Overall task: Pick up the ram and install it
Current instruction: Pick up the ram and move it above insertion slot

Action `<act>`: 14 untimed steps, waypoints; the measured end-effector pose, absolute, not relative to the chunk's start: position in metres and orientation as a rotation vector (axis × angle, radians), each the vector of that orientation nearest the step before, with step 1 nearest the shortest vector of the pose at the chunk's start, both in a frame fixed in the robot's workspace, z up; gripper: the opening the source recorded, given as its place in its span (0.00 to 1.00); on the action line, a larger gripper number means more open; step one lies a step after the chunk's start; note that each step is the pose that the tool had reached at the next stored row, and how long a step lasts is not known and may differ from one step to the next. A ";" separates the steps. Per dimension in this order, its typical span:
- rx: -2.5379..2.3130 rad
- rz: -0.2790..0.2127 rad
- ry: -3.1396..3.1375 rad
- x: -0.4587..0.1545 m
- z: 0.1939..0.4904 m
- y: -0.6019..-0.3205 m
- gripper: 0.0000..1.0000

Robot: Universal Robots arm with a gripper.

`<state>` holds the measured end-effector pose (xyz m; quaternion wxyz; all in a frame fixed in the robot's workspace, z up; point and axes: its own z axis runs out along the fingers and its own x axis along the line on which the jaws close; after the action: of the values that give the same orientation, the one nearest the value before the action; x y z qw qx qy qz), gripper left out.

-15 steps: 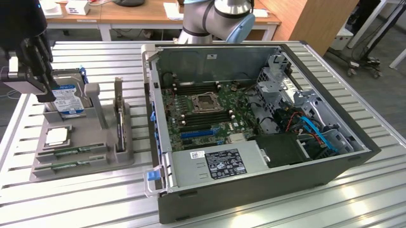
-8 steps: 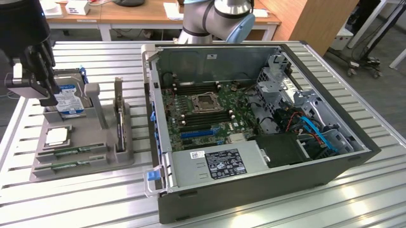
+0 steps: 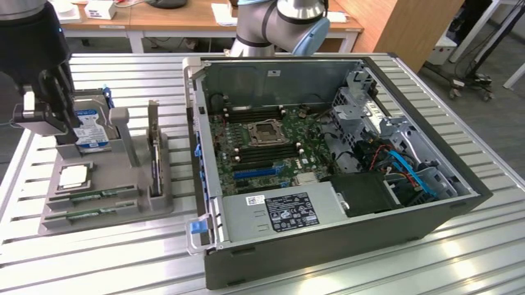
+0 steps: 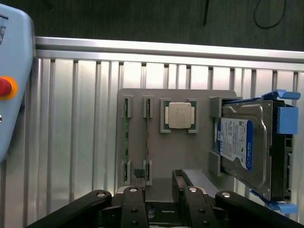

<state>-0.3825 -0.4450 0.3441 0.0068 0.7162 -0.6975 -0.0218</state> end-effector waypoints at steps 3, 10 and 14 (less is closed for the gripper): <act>2.240 -0.068 -2.182 -0.383 0.339 -0.445 0.35; 2.240 -0.068 -2.182 -0.383 0.327 -0.445 0.35; 2.241 -0.068 -2.182 -0.383 0.321 -0.445 0.35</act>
<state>-0.3825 -0.4450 0.3207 0.0067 0.7162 -0.6975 -0.0218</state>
